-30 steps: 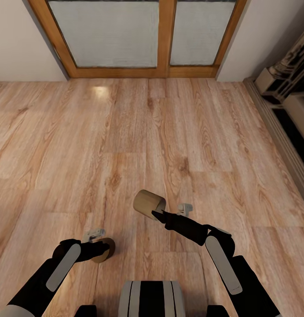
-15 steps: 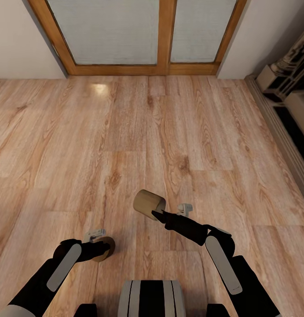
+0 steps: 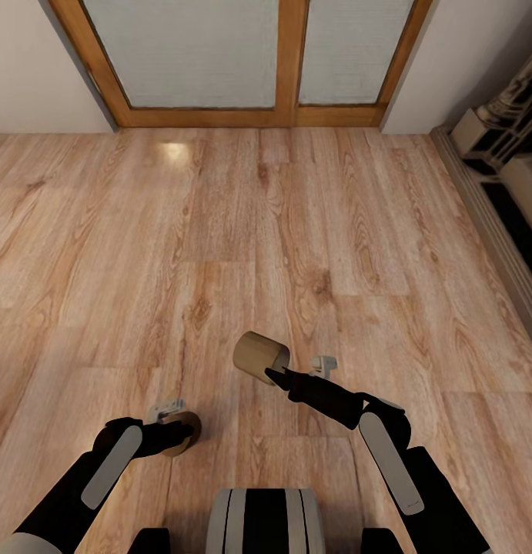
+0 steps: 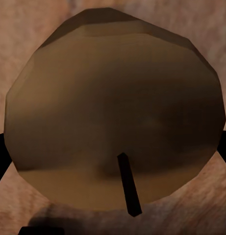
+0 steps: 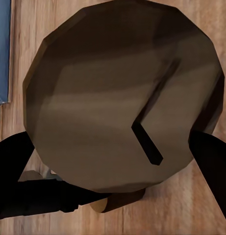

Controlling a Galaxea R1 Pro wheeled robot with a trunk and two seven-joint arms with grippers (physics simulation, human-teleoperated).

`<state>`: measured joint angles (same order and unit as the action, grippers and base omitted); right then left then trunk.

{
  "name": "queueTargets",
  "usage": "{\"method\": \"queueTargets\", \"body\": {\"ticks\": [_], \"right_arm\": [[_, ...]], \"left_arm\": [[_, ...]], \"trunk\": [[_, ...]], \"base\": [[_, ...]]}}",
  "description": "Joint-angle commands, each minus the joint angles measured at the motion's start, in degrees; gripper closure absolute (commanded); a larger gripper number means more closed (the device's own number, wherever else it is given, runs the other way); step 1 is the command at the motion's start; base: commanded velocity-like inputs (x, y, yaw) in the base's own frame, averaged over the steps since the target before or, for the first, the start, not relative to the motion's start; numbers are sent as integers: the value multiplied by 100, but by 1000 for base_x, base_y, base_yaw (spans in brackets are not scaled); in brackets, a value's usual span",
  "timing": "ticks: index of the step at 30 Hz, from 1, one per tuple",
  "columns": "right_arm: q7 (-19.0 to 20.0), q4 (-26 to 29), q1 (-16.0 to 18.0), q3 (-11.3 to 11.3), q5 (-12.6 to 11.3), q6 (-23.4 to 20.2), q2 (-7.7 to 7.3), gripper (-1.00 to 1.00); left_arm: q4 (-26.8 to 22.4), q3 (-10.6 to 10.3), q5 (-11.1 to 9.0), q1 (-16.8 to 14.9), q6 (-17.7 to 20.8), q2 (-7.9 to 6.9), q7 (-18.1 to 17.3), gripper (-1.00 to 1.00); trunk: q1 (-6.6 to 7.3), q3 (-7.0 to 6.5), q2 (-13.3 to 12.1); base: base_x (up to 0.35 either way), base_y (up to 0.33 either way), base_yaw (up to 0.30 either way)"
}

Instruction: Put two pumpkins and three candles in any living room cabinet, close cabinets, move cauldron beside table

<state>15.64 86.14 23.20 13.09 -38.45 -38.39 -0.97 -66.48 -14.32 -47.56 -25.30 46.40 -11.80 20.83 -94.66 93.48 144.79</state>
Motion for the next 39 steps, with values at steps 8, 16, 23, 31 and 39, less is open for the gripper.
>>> {"method": "queueTargets", "body": {"ticks": [8, 16, 23, 31, 39], "right_arm": [[0, 0, 0, 0, -4, 4, 0, 100], [0, 0, 0, 0, -4, 4, 0, 100], [0, 0, 0, 0, -4, 4, 0, 100], [0, 0, 0, 0, -4, 3, 0, 100], [0, 0, 0, 0, -4, -1, 0, 100]], "left_arm": [[12, 1, 124, -1, 27, -1, -16, 100], [2, 8, 121, -1, 27, 2, -26, 100], [-43, 16, 124, -1, 27, -5, -26, 100], [-49, 8, 116, -1, 42, 1, -26, 100], [-49, 8, 116, -1, 49, 2, -25, 100]], "trunk": [[0, 0, 0], [0, 0, 0], [12, -111, -7], [25, -221, -13], [46, -399, -24]], "base": [[0, 0, 0], [0, 0, 0], [0, 0, 0], [0, 0, 0], [0, 0, 0]]}}
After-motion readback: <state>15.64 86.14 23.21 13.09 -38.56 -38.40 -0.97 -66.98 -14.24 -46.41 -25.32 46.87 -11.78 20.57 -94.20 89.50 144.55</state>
